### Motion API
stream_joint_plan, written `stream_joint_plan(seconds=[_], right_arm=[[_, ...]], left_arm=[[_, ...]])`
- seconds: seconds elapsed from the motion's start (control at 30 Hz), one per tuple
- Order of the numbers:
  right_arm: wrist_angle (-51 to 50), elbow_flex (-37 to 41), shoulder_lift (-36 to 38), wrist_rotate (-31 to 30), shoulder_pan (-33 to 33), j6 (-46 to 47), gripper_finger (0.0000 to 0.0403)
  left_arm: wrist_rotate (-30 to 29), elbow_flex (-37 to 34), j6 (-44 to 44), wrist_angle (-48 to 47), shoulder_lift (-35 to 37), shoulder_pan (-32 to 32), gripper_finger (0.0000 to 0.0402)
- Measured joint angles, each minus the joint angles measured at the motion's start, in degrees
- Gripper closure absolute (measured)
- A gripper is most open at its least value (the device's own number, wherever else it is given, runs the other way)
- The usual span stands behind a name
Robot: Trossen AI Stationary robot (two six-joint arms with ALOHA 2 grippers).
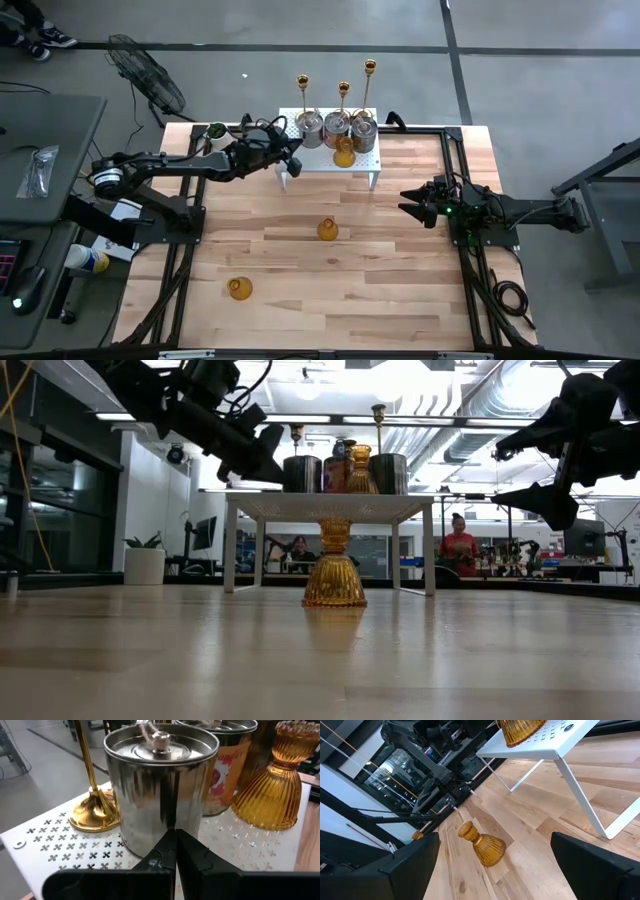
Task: Pick & Place candle stick holders
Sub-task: Put the green and silver scented candle on the shelf, then put the right orange glass candle holder on the shelf
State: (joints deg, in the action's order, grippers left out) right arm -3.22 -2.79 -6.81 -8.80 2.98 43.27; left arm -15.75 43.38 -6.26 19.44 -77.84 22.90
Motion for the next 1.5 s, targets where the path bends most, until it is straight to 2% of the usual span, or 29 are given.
stream_joint_plan(seconds=[0.77, 1.13, 1.3, 1.5], right_arm=[[0.0, 0.0, 0.0, 0.0, 0.0, 0.0, 0.0027], [-0.04, 0.02, -0.01, 1.89, 0.02, 0.0, 0.0027], [-0.04, 0.02, -0.01, 1.88, 0.0, 0.0, 0.0027], [-0.02, 0.02, 0.0, 1.82, 0.0, 0.0, 0.0027]], left_arm=[[-0.02, -0.09, -1.55, -0.5, 0.76, -0.05, 0.0401], [-0.29, -0.11, -3.64, -10.87, 6.32, -4.65, 0.0401], [4.72, -0.11, -3.0, -13.34, 8.07, -6.61, 0.0401], [5.28, -0.1, -2.93, -14.75, 9.21, -8.1, 0.0401]])
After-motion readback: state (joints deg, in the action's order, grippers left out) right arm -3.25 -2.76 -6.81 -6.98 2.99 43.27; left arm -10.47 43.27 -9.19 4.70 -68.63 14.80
